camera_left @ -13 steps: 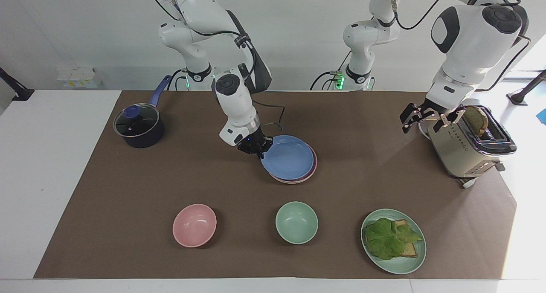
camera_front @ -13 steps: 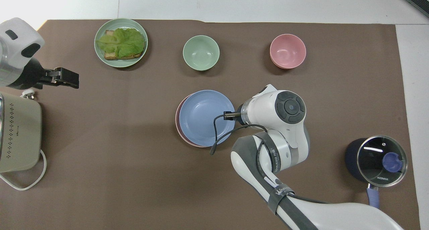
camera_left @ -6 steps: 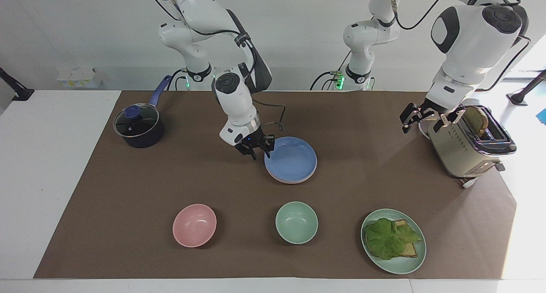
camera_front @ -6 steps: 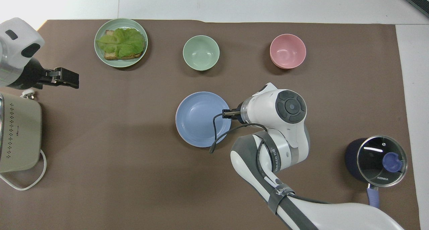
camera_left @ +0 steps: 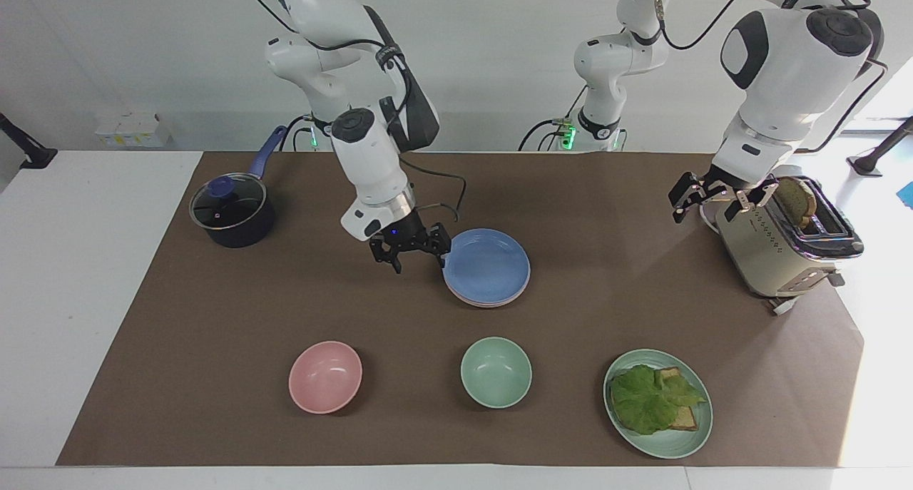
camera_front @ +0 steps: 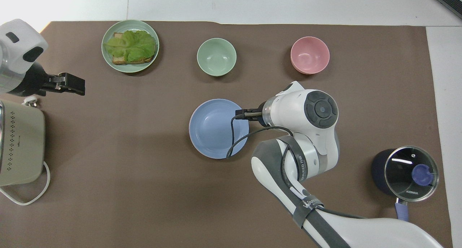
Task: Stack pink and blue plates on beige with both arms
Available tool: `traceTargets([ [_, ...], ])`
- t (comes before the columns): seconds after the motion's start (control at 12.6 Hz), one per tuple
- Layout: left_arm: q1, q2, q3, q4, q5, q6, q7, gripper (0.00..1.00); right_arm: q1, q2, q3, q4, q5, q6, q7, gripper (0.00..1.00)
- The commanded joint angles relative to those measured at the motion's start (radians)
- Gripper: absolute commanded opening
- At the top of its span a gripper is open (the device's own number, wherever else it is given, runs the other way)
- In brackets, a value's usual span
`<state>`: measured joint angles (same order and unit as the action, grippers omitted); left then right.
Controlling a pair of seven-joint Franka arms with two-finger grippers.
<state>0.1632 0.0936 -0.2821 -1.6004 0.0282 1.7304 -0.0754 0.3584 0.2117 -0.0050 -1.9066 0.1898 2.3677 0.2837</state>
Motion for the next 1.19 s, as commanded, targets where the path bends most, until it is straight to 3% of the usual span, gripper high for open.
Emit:
traceTargets([
  [0.0, 0.010, -0.005, -0.006, 0.002, 0.015, -0.012, 0.008, 1.00, -0.094, -0.044, 0.010, 0.078, -0.120, -0.138, -0.003, 1.00],
  [0.32, 0.010, -0.005, -0.006, 0.002, 0.015, -0.014, 0.008, 1.00, -0.252, -0.153, 0.010, 0.103, -0.142, -0.289, -0.076, 1.00],
  [0.56, 0.010, -0.005, -0.006, 0.002, 0.015, -0.014, 0.008, 1.00, -0.315, -0.250, 0.008, 0.104, -0.142, -0.434, -0.124, 1.00],
  [0.88, 0.010, -0.005, -0.006, 0.002, 0.015, -0.014, 0.008, 1.00, -0.326, -0.242, 0.010, 0.237, -0.243, -0.586, -0.138, 1.00],
  [1.11, 0.010, -0.005, -0.006, 0.002, 0.015, -0.014, 0.006, 1.00, -0.331, -0.236, 0.010, 0.291, -0.241, -0.672, -0.159, 1.00],
])
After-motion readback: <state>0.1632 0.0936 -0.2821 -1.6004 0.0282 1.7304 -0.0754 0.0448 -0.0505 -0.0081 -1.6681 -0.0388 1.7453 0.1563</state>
